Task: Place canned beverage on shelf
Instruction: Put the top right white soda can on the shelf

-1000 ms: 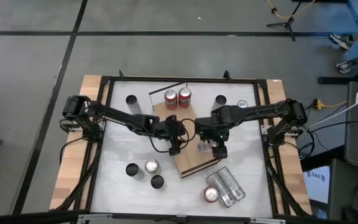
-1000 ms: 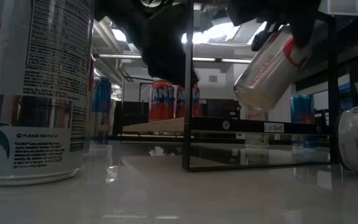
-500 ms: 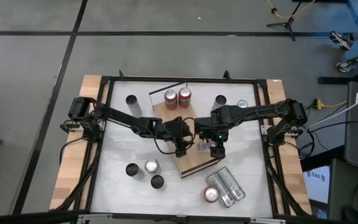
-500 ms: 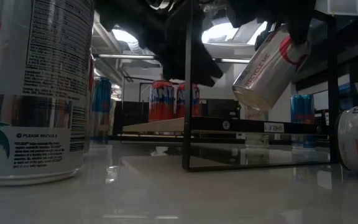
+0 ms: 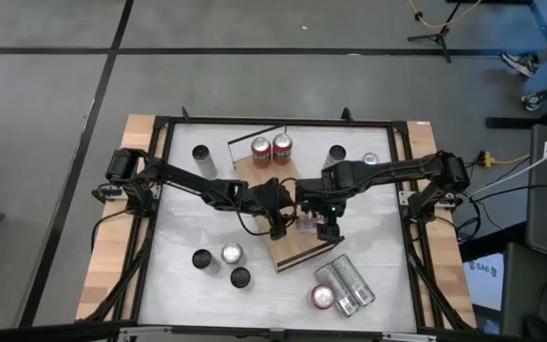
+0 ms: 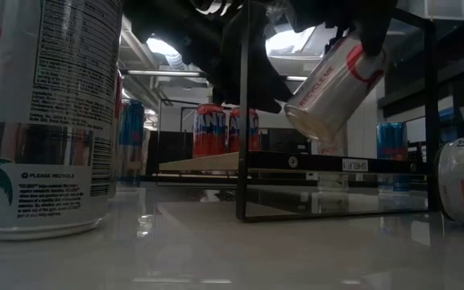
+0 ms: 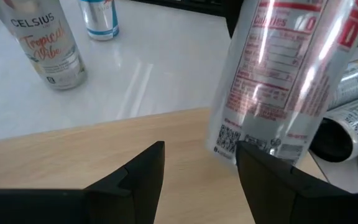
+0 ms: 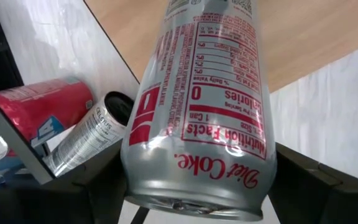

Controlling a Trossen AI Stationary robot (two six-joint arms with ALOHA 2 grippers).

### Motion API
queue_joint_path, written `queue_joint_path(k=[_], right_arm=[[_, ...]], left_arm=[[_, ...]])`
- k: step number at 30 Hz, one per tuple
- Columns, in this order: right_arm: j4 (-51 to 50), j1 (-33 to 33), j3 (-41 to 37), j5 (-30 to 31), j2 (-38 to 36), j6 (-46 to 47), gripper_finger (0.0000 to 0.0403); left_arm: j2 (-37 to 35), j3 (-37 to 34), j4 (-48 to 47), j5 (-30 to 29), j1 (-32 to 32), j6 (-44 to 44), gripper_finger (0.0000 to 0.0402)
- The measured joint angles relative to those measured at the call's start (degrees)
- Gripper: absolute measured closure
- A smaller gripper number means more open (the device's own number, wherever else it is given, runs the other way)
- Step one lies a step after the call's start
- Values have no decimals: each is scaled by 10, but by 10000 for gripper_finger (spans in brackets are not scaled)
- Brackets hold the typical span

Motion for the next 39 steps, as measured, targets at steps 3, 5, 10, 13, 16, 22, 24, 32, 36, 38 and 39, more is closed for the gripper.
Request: queue_joint_path(k=[3,5,10,13,16,22,24,32,36,38,39], right_arm=[[1,0,0,1,0,11,98],[1,0,0,2,0,13,98],[4,0,0,6,0,13,98],[12,0,0,16,0,13,98],[25,0,0,25,0,13,98],[44,0,0,44,0,12,98],[49,0,0,51,0,12,98],[66,0,0,52,0,12,98],[70,0,0,55,0,10,98],[76,0,0,59,0,10,98],[80,0,0,63,0,10,98]], left_arm=[[0,0,0,11,0,0,210],[0,0,-8,15,0,0,210],[0,0,-26,16,0,0,210],[0,0,-33,16,0,0,210],[0,0,-37,16,0,0,210],[0,0,-48,15,0,0,210],[0,0,-55,14,0,0,210],[0,0,-68,16,0,2,210],[0,0,-78,16,0,2,210],[0,0,-79,16,0,2,210],[0,0,-80,16,0,2,210]])
